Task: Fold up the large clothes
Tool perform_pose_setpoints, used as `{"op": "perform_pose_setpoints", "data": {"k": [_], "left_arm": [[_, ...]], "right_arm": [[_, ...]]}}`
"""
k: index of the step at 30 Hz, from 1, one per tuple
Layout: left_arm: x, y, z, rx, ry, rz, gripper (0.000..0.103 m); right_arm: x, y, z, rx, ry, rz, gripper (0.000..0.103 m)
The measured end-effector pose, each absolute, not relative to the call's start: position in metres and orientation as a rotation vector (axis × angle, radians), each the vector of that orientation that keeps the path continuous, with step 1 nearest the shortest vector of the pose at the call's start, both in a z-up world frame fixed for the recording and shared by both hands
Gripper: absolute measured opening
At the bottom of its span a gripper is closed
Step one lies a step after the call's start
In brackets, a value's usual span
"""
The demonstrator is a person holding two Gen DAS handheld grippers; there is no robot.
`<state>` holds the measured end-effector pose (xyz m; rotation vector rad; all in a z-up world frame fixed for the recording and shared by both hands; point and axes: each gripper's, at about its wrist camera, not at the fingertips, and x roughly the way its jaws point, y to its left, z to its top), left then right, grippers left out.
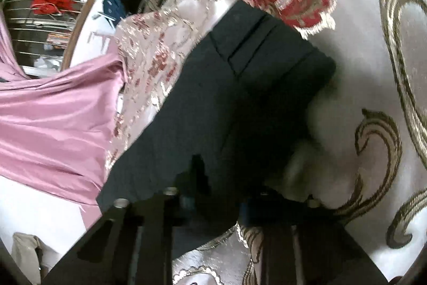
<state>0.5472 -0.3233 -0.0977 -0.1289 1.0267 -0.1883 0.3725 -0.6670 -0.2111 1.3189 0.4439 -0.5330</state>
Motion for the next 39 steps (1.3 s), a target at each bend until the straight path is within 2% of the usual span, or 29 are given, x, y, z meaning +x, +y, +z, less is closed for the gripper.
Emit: {"op": "perform_pose_setpoints", "data": {"k": [2, 5, 12, 18, 23, 26, 32, 39], "left_arm": [[0.547, -0.317, -0.096, -0.159, 1.053, -0.196, 0.103], [0.541, -0.294, -0.091, -0.226, 1.104, -0.195, 0.102], [0.511, -0.206, -0.053, -0.265, 1.106, -0.254, 0.102], [0.472, -0.098, -0.032, -0.256, 1.078, -0.271, 0.102], [0.453, -0.018, -0.031, -0.306, 1.048, -0.244, 0.102], [0.446, 0.032, -0.032, -0.389, 1.044, -0.22, 0.102], [0.431, 0.096, -0.028, -0.44, 0.985, -0.214, 0.102], [0.422, 0.14, -0.046, -0.609, 0.937, -0.233, 0.101]], "right_arm": [[0.376, -0.667, -0.2, 1.27, 0.418, -0.533, 0.01], [0.374, -0.666, -0.177, 1.188, 0.367, -0.515, 0.01], [0.357, -0.623, -0.083, 0.738, 0.263, -0.507, 0.01], [0.354, -0.55, 0.004, 0.426, 0.186, -0.51, 0.01], [0.39, -0.463, 0.076, 0.131, 0.23, -0.434, 0.01], [0.409, -0.395, 0.099, -0.068, 0.268, -0.388, 0.01], [0.435, -0.278, 0.104, -0.244, 0.41, -0.177, 0.01], [0.46, -0.201, 0.028, -0.195, 0.721, 0.103, 0.01]]}}
